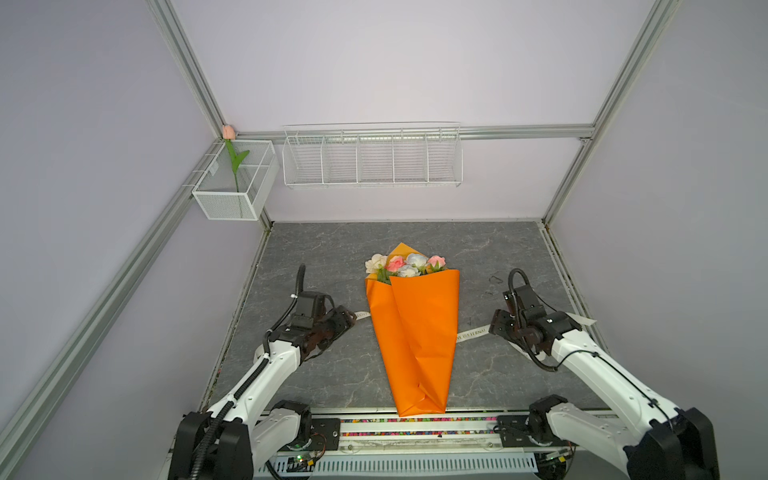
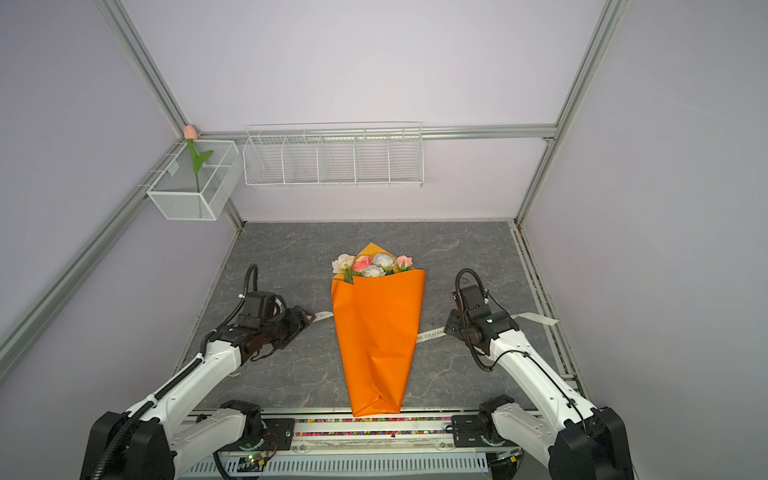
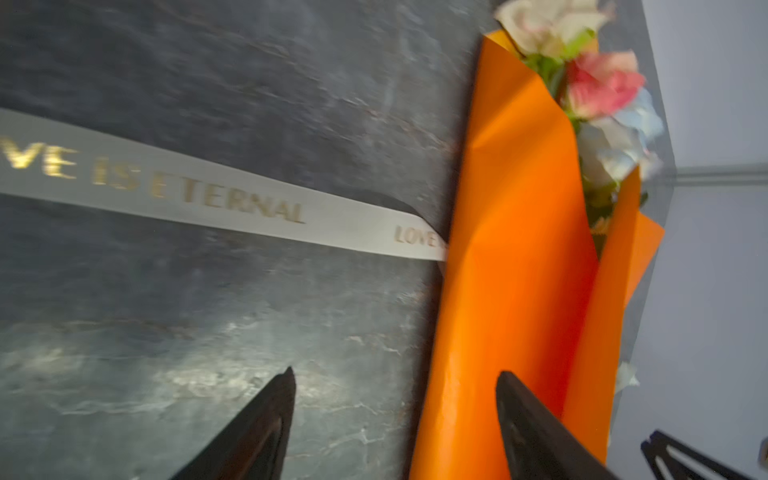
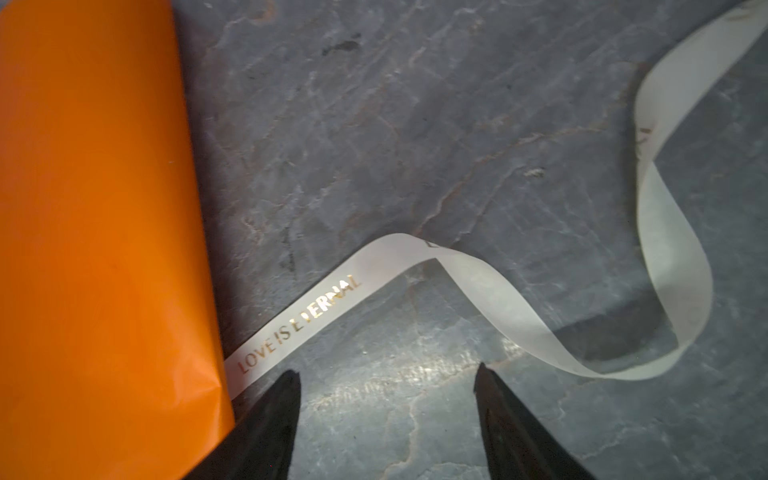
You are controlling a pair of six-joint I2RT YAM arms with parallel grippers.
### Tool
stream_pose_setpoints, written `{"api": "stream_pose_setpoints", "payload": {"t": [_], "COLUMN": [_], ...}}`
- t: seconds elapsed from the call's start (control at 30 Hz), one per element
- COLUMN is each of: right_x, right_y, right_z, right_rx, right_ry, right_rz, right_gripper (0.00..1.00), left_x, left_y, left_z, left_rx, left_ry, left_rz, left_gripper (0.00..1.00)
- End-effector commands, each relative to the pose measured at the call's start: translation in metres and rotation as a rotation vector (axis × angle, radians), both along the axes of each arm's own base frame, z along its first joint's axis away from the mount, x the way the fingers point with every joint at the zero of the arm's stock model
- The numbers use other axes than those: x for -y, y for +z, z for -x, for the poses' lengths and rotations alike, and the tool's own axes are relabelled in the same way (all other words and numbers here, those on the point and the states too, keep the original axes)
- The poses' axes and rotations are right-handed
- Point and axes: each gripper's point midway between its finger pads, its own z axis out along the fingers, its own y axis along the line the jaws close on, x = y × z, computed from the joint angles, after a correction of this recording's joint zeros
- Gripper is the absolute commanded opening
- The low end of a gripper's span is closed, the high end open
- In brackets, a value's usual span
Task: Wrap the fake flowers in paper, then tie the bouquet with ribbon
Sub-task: 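Release the cone and draw both grippers back to the ribbon ends, then grasp the cream ribbon ends with both grippers beside the cone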
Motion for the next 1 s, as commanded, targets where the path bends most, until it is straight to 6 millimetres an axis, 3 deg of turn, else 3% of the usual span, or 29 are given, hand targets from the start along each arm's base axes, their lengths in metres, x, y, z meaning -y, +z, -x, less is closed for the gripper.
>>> {"api": "stream_pose_setpoints", "payload": {"t": [0.0, 0.17, 0.33, 0.43, 0.57, 0.67, 0.87, 0.97], "right_x": [0.017, 0.028, 0.041, 0.040, 0.044, 0.047, 0.044, 0.041], "right_y": [-0.008, -0.010, -0.014, -0.013, -0.012, -0.014, -0.020, -0.028], "right_z": [0.015, 0.019, 0.026, 0.025, 0.028, 0.031, 0.028, 0.025], "right_rx": [-0.059, -0.101, -0.139, -0.124, -0.130, -0.137, -0.139, -0.162], "right_ry": [-0.109, -0.158, -0.223, -0.213, -0.216, -0.231, -0.276, -0.311], "right_rz": [-0.007, 0.012, 0.042, 0.038, 0.061, 0.070, -0.022, -0.091], "right_gripper": [0.69, 0.63, 0.61, 0.61, 0.61, 0.61, 0.63, 0.64], "left_x": [-0.011, -0.058, -0.120, -0.142, -0.170, -0.183, -0.188, -0.186], "left_y": [-0.007, -0.022, -0.040, -0.041, -0.040, -0.042, -0.057, -0.062], "left_z": [0.001, -0.011, 0.003, -0.006, -0.009, -0.010, -0.010, -0.010], "left_rx": [-0.082, -0.191, -0.366, -0.348, -0.402, -0.454, -0.484, -0.481], "left_ry": [0.063, 0.208, 0.395, 0.462, 0.521, 0.542, 0.566, 0.556], "left_rz": [0.093, 0.007, -0.155, -0.101, -0.206, -0.261, -0.276, -0.267], "left_gripper": [0.73, 0.70, 0.73, 0.74, 0.77, 0.76, 0.69, 0.58]}}
